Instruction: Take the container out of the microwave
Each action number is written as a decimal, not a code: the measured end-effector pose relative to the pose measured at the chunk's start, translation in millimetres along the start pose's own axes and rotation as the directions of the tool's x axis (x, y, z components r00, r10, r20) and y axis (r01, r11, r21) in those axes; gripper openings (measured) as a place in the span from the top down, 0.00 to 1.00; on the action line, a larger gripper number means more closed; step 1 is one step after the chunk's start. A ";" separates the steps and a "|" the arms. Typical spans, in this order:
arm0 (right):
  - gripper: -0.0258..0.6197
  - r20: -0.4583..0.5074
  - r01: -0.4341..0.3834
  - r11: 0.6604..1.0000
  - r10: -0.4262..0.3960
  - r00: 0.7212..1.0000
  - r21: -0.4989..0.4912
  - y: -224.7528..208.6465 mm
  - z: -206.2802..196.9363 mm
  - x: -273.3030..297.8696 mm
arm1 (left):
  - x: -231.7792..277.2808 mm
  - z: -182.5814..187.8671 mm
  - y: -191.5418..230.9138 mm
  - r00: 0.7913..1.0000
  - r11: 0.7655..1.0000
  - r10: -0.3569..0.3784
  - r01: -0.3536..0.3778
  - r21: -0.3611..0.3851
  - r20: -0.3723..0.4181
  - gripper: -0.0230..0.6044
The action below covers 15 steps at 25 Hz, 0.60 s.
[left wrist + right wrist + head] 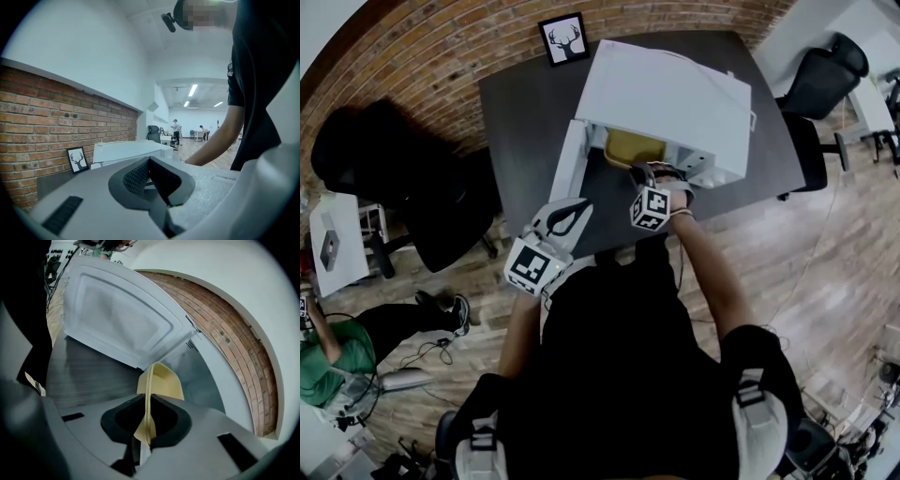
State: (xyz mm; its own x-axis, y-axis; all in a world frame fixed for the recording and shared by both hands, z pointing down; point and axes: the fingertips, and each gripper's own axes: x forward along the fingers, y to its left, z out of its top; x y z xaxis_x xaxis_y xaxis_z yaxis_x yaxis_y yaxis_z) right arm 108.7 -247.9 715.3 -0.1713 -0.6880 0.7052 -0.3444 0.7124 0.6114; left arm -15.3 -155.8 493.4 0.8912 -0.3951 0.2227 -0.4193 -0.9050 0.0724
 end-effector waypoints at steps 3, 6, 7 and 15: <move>0.91 0.007 0.002 1.000 -0.002 1.000 -0.002 3.7 2.9 -9.2 | 1.6 -1.9 -2.0 1.000 1.000 -0.008 0.008 -0.003 -0.001 0.96; 0.91 0.017 0.002 1.000 -0.002 1.000 -0.013 7.6 8.1 -20.2 | 1.2 -1.3 -4.1 1.000 1.000 -0.011 0.011 -0.008 0.003 0.96; 0.91 0.023 0.001 1.000 -0.001 1.000 -0.017 8.8 10.6 -24.1 | 1.1 -1.4 -4.6 1.000 1.000 -0.012 0.012 -0.010 0.002 0.96; 0.91 0.046 -0.026 1.000 0.027 0.999 -0.015 19.5 21.5 -54.0 | 6.6 -9.7 -7.1 0.999 0.999 -0.031 0.031 -0.007 -0.011 0.96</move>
State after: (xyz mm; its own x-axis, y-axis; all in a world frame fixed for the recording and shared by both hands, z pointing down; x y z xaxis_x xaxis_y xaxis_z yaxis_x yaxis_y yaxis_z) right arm 91.5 -199.9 681.4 -0.2231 -0.6745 0.7038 -0.3264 0.7320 0.5981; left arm -8.1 -150.4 503.8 0.9019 -0.3652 0.2306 -0.3928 -0.9156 0.0861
